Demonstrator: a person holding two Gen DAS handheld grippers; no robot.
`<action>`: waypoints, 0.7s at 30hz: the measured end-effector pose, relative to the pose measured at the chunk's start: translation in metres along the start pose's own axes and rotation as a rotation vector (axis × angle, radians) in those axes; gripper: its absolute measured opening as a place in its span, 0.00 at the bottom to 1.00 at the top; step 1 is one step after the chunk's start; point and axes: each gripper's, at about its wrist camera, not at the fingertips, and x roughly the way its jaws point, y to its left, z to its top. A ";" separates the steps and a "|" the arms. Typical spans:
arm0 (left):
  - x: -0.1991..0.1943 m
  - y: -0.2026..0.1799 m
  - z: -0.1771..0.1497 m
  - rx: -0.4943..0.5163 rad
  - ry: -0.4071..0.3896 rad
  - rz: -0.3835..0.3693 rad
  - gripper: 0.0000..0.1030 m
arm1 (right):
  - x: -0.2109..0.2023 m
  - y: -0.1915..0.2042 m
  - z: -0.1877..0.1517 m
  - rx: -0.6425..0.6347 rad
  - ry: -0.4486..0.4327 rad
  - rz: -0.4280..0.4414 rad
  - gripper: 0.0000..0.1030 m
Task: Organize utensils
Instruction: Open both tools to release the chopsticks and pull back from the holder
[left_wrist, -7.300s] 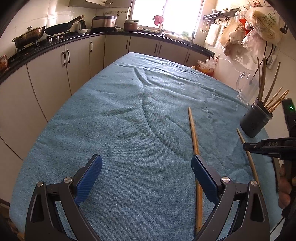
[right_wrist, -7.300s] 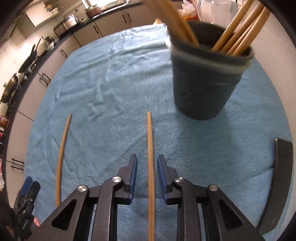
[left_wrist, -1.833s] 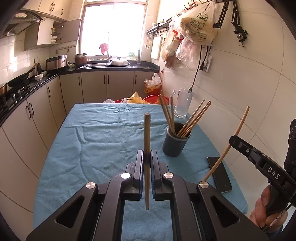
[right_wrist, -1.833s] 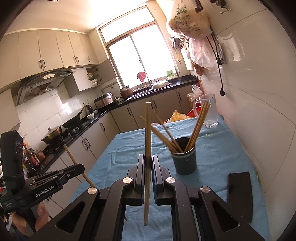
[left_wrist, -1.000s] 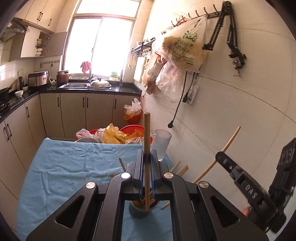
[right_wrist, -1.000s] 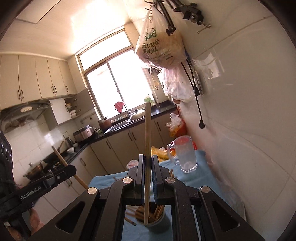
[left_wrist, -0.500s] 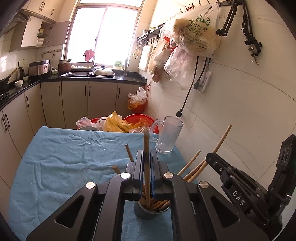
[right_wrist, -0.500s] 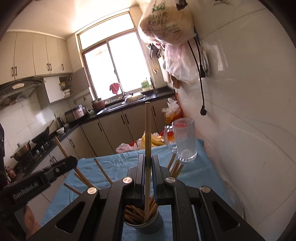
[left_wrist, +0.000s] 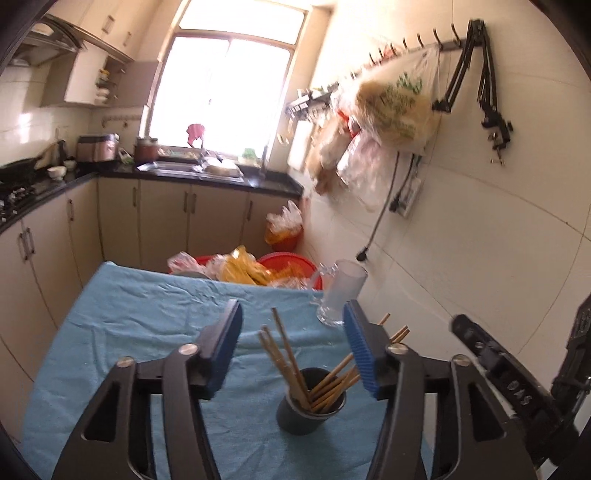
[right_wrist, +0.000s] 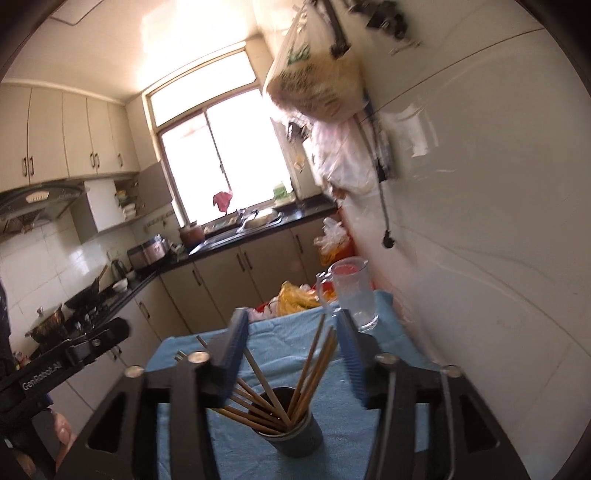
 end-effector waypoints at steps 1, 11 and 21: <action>-0.009 0.002 -0.003 0.000 -0.020 0.016 0.67 | -0.009 0.000 -0.002 0.000 -0.008 -0.017 0.68; -0.077 0.020 -0.089 0.132 -0.046 0.204 0.88 | -0.059 0.012 -0.064 -0.113 0.044 -0.216 0.93; -0.117 0.046 -0.160 0.087 0.058 0.278 0.88 | -0.101 0.030 -0.130 -0.183 0.108 -0.273 0.95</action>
